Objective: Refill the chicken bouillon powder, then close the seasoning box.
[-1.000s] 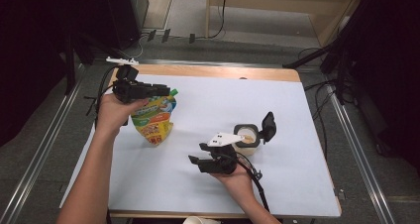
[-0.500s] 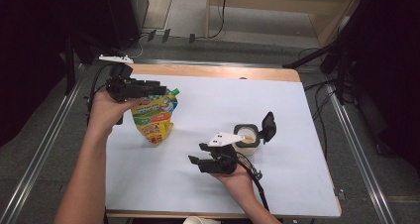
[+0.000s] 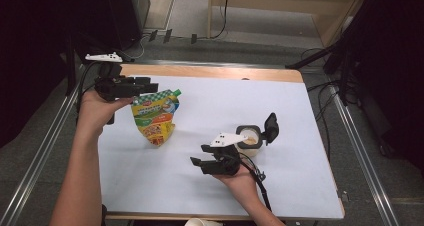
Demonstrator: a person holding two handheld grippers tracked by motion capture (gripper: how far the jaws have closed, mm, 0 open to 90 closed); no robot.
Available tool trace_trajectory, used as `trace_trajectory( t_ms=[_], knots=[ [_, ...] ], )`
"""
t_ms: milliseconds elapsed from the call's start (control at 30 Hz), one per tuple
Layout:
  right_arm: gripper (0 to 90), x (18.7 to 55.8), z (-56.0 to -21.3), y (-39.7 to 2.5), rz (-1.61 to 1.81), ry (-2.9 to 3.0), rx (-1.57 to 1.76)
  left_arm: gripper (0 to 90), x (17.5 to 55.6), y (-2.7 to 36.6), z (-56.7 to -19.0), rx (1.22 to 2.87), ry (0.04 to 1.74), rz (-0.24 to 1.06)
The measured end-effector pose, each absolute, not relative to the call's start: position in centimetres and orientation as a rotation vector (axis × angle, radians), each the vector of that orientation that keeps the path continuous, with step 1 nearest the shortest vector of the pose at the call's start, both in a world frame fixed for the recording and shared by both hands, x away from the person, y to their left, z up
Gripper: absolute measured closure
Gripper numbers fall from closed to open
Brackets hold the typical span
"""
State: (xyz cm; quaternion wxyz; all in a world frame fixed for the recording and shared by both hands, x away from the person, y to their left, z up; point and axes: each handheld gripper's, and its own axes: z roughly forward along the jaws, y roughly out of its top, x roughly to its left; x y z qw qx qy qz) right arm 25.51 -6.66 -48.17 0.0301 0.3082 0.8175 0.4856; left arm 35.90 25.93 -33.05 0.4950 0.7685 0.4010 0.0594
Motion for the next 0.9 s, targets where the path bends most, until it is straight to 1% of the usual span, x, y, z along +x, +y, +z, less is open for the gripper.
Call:
trace_trajectory(
  t_ms=[100, 433, 667, 900],
  knots=[
    [43.0, 25.6, -48.1, -6.7, 1.488, 2.529, 0.943, 42.9, 35.8, 26.4, -33.0, 1.854, 0.973, 0.158],
    [43.0, 25.7, -47.7, -6.9, 1.484, 2.550, 0.941, 41.6, 35.8, 27.9, -33.3, 1.805, 1.046, 0.164],
    [43.0, 25.9, -47.5, -7.1, 1.488, 2.557, 0.941, 38.1, 35.7, 28.8, -33.3, 1.789, 1.078, 0.169],
    [42.9, 26.1, -47.1, -7.3, 1.493, 2.557, 0.934, 38.1, 35.9, 29.5, -34.0, 1.773, 1.113, 0.186]
  ],
)
